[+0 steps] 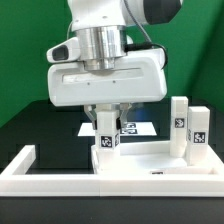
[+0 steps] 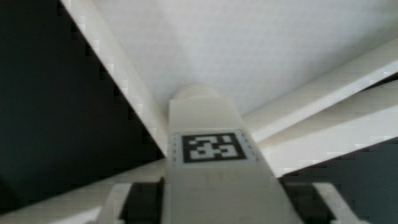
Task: Assemble desk
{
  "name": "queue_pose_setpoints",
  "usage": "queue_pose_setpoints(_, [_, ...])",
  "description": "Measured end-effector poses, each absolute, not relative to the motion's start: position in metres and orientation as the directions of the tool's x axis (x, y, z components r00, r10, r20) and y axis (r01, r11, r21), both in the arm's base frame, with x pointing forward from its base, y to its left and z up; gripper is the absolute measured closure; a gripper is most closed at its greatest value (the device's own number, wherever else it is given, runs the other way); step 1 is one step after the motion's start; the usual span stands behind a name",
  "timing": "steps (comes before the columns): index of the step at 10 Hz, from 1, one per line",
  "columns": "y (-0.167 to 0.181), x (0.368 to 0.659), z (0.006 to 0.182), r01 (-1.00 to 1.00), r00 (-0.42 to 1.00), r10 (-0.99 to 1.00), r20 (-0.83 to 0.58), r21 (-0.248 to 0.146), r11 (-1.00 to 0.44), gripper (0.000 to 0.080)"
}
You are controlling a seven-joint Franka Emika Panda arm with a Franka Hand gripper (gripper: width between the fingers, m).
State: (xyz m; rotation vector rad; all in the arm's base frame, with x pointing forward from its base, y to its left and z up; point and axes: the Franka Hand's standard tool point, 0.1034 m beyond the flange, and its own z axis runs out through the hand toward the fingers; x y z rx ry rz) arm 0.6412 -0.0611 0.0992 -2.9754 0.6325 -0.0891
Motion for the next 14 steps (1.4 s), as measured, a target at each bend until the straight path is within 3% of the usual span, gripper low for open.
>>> queue_pose_setpoints(3, [-0.0615, 0.642, 0.0995, -0.671, 0.737, -0.676, 0.004, -0.12, -0.732, 0.0505])
queue_pose_setpoints(6, [-0.0605, 0.6437, 0.0978, -0.949, 0.299, -0.946, -0.124, -0.14, -0.282, 0.0505])
queue_pose_setpoints(9, [-0.0547, 0.6458, 0.0992, -0.994, -0.009, -0.98, -0.198, -0.106, 0.031, 0.0505])
queue_pose_setpoints(11, [-0.054, 0.6459, 0.0985, -0.991, -0.077, -0.975, -0.207, -0.094, 0.098, 0.0505])
queue_pose_setpoints(12, [-0.0542, 0.6458, 0.0985, -0.994, -0.011, -0.98, -0.201, -0.107, 0.033, 0.0411])
queue_pose_setpoints(13, [-0.0573, 0.6453, 0.0982, -0.977, 0.179, -0.968, -0.175, -0.144, -0.154, 0.0411])
queue_pose_setpoints(14, [-0.0623, 0.6444, 0.0974, -0.914, 0.388, -0.912, -0.135, -0.181, -0.362, 0.0234])
